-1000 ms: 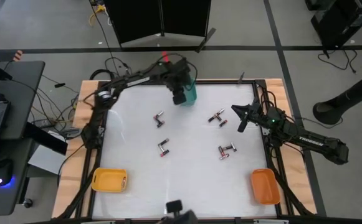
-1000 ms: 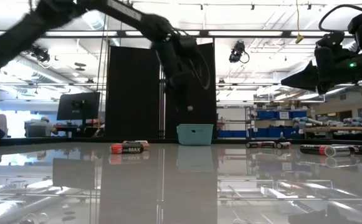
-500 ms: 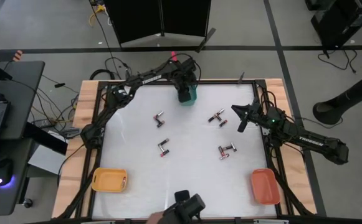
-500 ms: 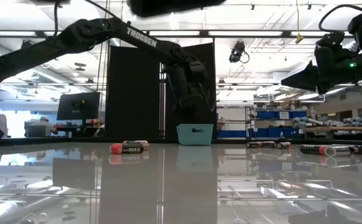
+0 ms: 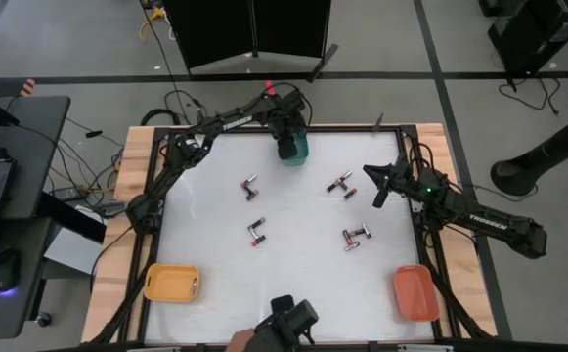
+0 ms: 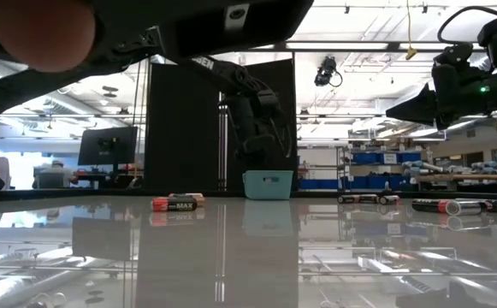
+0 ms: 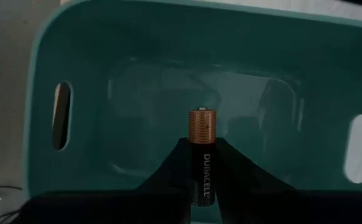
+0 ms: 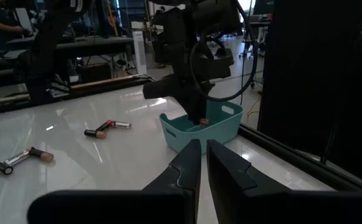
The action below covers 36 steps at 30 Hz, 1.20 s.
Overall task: Sort batteries
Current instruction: Put the brown battery into the green bin
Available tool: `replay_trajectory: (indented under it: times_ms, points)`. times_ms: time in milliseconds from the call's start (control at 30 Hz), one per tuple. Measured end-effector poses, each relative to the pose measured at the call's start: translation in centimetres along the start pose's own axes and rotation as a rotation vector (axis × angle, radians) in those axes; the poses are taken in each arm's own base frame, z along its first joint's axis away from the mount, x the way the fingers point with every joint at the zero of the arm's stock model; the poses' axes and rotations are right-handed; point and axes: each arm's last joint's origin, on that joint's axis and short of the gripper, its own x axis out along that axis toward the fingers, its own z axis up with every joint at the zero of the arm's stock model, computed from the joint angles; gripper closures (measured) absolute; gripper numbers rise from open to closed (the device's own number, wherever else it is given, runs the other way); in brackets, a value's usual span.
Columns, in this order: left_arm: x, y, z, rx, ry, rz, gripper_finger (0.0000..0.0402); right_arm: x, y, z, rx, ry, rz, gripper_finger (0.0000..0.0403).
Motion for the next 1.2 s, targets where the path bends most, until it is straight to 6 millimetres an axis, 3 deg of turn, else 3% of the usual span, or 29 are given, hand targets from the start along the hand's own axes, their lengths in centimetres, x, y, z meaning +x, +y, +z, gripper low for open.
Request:
replay_trajectory:
  times_ms: [500, 833, 1200]
  points:
    - [0.1, 0.2, -0.1, -0.008, 0.006, 0.004, 0.0354, 0.0, 0.0, 0.0, 0.000, 0.001, 0.000, 0.0364]
    - [2.7, 0.9, -0.8, -0.023, 0.038, -0.012, 0.0353, 0.0, 0.0, 0.0, 0.000, -0.001, 0.001, 0.0364]
    - [2.9, 1.0, -0.8, -0.024, 0.034, -0.014, 0.0332, 0.0, 0.0, 0.0, 0.000, -0.001, 0.001, 0.0364]
